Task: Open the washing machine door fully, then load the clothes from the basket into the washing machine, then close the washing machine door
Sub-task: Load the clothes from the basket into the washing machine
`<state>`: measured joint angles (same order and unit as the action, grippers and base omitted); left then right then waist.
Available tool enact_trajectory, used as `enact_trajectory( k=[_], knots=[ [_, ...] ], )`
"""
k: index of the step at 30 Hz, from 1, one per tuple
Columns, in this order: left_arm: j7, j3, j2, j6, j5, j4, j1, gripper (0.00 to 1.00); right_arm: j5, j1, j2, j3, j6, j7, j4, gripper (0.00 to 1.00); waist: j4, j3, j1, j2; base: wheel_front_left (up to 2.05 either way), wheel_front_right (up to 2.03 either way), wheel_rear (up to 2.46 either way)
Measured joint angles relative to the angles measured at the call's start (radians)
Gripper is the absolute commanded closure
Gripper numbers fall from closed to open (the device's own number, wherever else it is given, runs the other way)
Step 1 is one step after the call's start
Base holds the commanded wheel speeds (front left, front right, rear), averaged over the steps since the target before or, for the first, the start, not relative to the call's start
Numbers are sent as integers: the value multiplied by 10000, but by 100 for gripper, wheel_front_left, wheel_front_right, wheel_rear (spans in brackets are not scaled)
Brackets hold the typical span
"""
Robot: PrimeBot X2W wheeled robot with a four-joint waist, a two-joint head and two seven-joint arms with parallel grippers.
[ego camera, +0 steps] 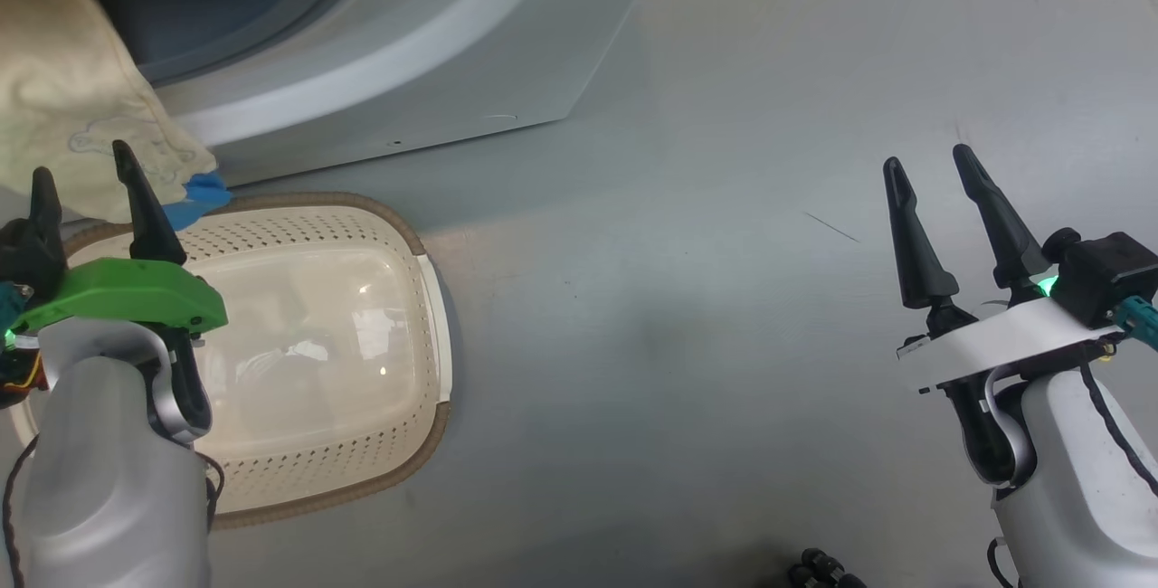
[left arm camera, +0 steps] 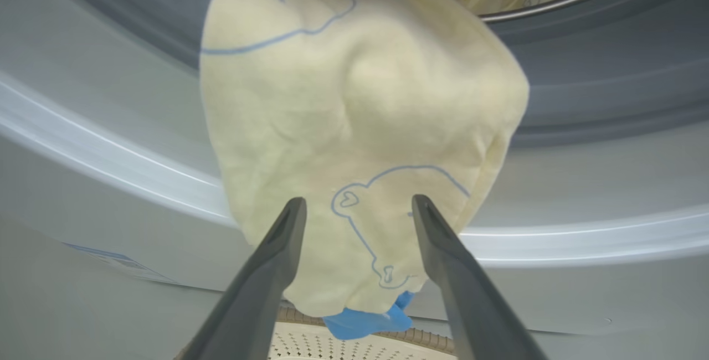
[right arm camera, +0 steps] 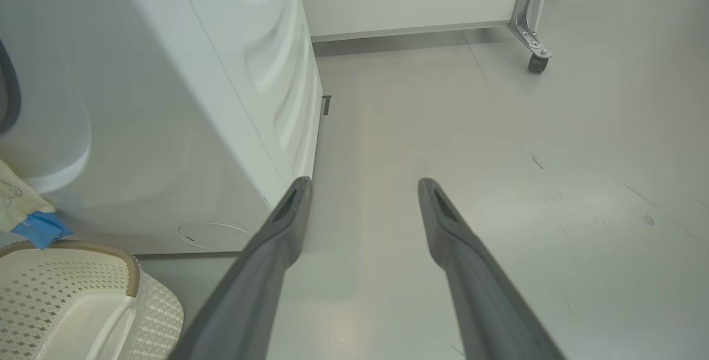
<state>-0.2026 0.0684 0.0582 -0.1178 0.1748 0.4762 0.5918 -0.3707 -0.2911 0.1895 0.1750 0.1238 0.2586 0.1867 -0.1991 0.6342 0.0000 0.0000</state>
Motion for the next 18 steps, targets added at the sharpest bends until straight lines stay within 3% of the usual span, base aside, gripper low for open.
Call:
enact_trajectory(
  k=[18],
  knots=[
    [98,777,268,-27,-364,1185,1223,0,-4,-271,-17,79,0,0,-61,0,-292,506,0,0,0,0,0]
  ],
)
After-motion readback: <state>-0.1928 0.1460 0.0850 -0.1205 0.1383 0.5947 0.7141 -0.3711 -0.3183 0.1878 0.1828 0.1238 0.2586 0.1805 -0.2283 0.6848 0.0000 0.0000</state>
